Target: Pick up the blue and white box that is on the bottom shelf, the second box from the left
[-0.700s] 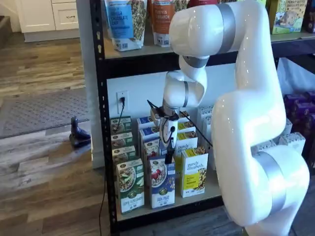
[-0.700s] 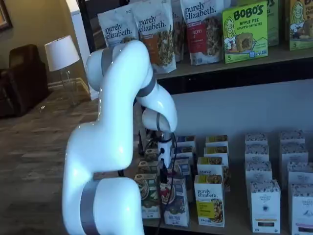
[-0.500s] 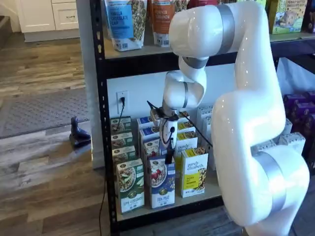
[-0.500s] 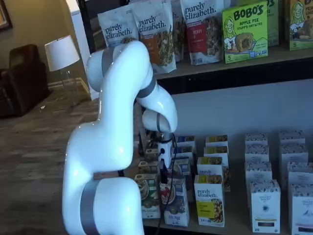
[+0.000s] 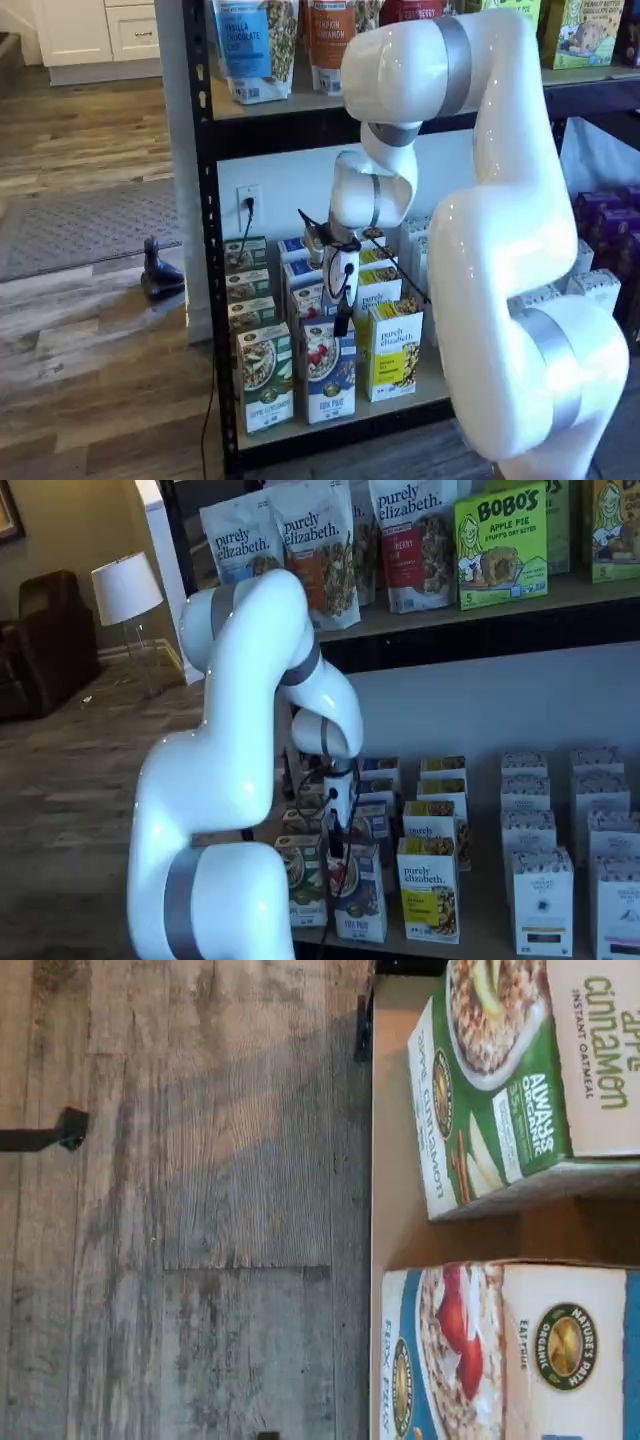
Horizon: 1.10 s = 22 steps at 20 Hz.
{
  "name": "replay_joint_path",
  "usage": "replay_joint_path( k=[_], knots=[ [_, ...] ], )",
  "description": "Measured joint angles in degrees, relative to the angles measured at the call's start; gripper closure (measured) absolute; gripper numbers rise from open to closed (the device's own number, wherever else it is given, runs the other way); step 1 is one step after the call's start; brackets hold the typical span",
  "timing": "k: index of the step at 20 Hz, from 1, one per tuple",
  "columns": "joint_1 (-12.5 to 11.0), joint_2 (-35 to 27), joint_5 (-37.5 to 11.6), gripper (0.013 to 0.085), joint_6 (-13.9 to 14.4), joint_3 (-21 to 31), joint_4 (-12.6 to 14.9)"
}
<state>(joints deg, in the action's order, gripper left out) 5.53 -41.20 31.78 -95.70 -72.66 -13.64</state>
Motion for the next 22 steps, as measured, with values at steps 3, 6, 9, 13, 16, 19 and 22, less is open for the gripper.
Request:
replay_joint_path(
  k=[3, 6, 9, 13, 16, 19, 22],
  knots=[
    [-0.17, -1.12, -0.27, 0.0130, 0.20, -0.89, 0.45],
    [-0.38, -2.41, -0.33, 0.0130, -0.07, -2.09, 0.40],
    [-0.57, -3.98, -0.29, 0.0130, -0.27, -3.74, 0.37],
    [-0.69, -5.98, -0.05, 0.0130, -0.14, -6.09, 0.62],
    [-0.72, -7.48, 0.16, 0.0130, 0.01, -8.02, 0.77],
    [-0.76, -8.85, 0.56, 0.0130, 0.54, -9.83, 1.39],
    [-0.83, -10.16, 1.03, 0.0130, 1.21, -11.49, 2.20]
  ],
)
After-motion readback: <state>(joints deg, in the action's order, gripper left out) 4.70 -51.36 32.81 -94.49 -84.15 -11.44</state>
